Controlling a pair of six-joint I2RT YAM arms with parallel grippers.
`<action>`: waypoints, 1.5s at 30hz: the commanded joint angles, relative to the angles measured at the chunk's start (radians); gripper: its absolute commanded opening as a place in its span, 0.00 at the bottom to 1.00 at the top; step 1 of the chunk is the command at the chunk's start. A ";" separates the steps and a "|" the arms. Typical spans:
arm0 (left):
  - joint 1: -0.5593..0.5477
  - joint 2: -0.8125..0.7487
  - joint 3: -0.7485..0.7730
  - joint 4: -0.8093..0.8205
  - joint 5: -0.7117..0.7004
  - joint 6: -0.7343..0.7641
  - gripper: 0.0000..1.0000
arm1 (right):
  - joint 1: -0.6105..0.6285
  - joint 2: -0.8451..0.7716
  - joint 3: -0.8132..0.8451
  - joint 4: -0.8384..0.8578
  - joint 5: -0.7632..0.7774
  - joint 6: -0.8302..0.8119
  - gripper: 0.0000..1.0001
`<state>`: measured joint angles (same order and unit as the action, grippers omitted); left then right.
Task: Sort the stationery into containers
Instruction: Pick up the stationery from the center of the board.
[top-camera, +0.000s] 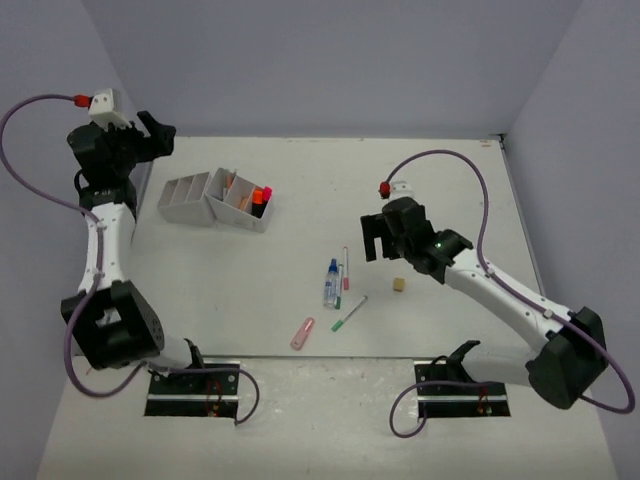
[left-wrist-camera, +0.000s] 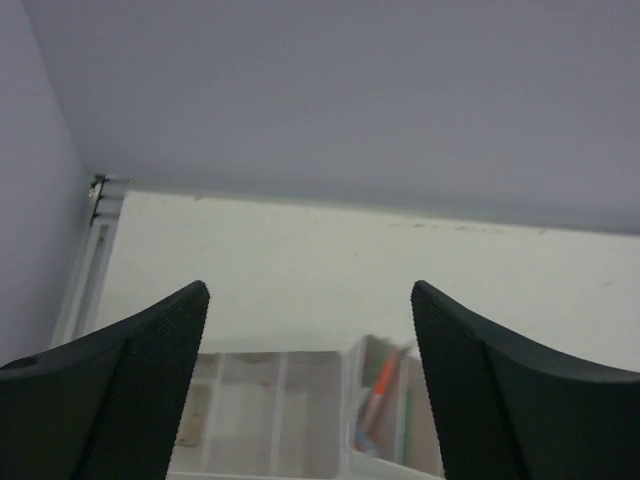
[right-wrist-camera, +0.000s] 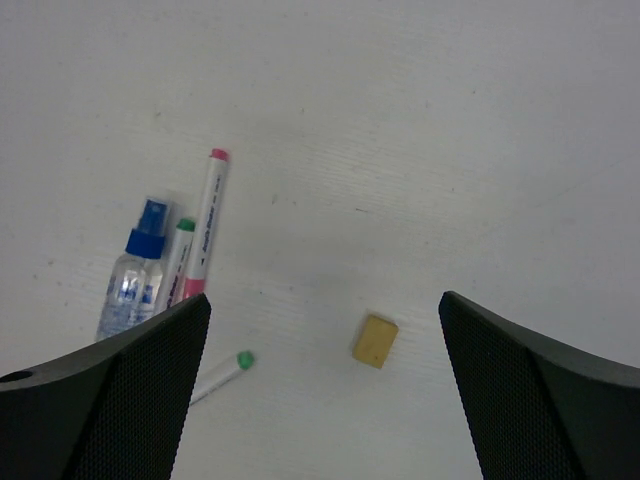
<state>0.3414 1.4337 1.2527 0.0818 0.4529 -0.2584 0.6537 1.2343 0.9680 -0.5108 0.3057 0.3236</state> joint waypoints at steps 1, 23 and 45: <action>-0.091 -0.393 -0.064 -0.147 -0.128 -0.169 1.00 | -0.048 0.148 0.089 -0.132 0.011 0.148 0.97; -0.410 -0.803 -0.392 -0.360 -0.003 -0.021 1.00 | -0.063 0.314 -0.143 -0.076 -0.137 0.392 0.58; -0.455 -0.781 -0.385 -0.336 0.060 -0.025 1.00 | -0.137 0.330 -0.116 -0.121 -0.135 0.332 0.19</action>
<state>-0.1069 0.6460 0.8505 -0.2936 0.4823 -0.2939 0.5221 1.5604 0.8494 -0.6244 0.1673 0.6608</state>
